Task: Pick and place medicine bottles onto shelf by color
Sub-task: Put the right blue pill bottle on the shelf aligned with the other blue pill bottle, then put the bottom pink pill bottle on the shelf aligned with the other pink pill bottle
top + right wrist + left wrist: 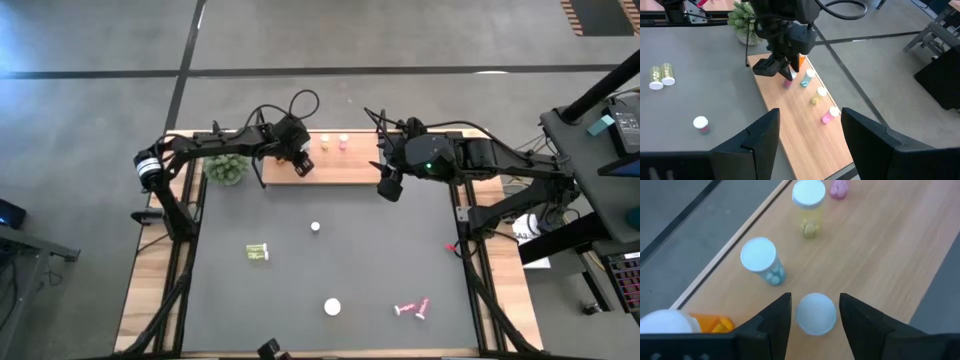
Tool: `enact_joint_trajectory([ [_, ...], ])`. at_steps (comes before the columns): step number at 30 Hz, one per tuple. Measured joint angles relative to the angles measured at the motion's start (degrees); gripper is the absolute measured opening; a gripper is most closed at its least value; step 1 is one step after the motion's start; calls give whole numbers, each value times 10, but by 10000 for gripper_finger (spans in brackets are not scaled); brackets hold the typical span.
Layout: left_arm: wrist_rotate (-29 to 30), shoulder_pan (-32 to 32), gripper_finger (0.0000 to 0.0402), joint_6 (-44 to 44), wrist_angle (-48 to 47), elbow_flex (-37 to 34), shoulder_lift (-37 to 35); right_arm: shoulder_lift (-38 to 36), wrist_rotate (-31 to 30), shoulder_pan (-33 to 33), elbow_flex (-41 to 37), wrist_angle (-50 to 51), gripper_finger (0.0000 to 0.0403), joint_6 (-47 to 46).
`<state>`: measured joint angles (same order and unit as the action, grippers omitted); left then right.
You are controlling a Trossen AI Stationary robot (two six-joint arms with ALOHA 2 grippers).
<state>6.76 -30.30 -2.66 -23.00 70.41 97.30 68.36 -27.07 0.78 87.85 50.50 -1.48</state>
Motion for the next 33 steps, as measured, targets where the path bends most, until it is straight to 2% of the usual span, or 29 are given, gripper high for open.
enact_joint_trajectory([
  [9,0,-1,180,0,1,21,-13,0,0,0,0,0,203,0],
  [14,-6,1,181,-3,3,39,-56,0,0,0,0,0,203,0],
  [19,-23,14,181,-73,1,45,-120,0,0,0,0,0,203,0],
  [26,-33,57,180,-75,3,43,-192,0,0,0,0,0,203,0],
  [33,-34,120,180,-75,16,42,-202,0,0,0,0,0,203,0],
])
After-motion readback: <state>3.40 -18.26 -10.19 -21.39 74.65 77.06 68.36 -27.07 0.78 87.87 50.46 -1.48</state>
